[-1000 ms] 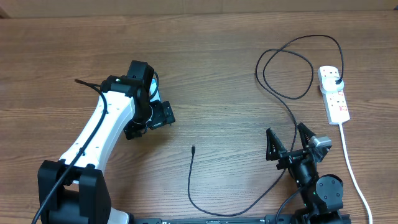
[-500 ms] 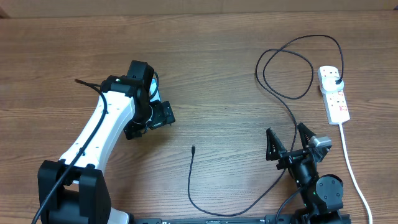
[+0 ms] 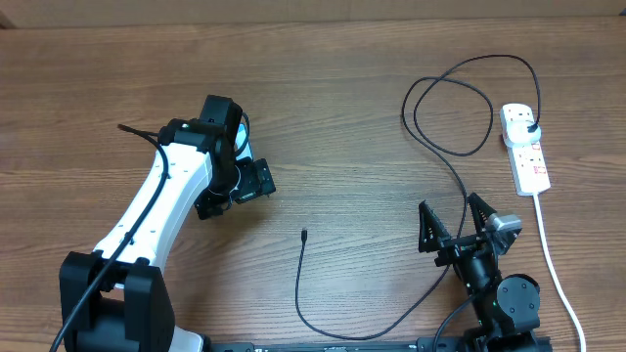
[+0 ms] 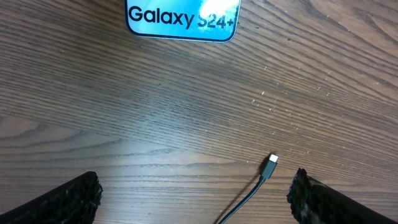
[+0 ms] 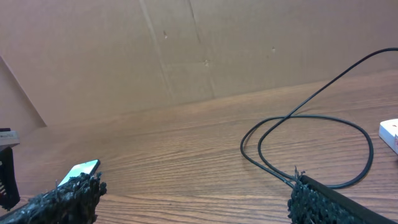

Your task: Plug charger to phone and switch on socket

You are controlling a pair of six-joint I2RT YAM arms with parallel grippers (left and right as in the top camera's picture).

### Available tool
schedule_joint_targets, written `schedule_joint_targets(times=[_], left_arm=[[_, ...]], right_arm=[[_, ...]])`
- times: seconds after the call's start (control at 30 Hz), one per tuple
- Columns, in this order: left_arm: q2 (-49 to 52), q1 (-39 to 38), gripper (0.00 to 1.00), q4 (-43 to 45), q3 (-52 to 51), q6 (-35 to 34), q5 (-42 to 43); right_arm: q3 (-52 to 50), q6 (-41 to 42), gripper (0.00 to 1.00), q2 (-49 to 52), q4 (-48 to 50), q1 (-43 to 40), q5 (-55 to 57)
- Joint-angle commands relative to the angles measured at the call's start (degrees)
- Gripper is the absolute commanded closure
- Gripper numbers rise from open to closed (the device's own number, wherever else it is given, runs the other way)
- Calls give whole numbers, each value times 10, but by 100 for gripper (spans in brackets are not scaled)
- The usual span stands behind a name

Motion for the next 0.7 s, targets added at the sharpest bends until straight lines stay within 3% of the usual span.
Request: schedule_joint_targets(times=[0.0, 0.23, 0.4, 0.67], left_arm=[[1, -4, 0, 1, -4, -7, -8], [1, -4, 0, 7, -4, -9, -7], [1, -4, 0, 81, -4, -12, -8], [1, -4, 0, 124, -3, 5, -5]], right_arm=[[-6, -2, 0, -5, 4, -2, -2], [-6, -2, 0, -5, 4, -2, -2], [-6, -2, 0, -5, 4, -2, -2], [-6, -2, 0, -5, 4, -2, -2]])
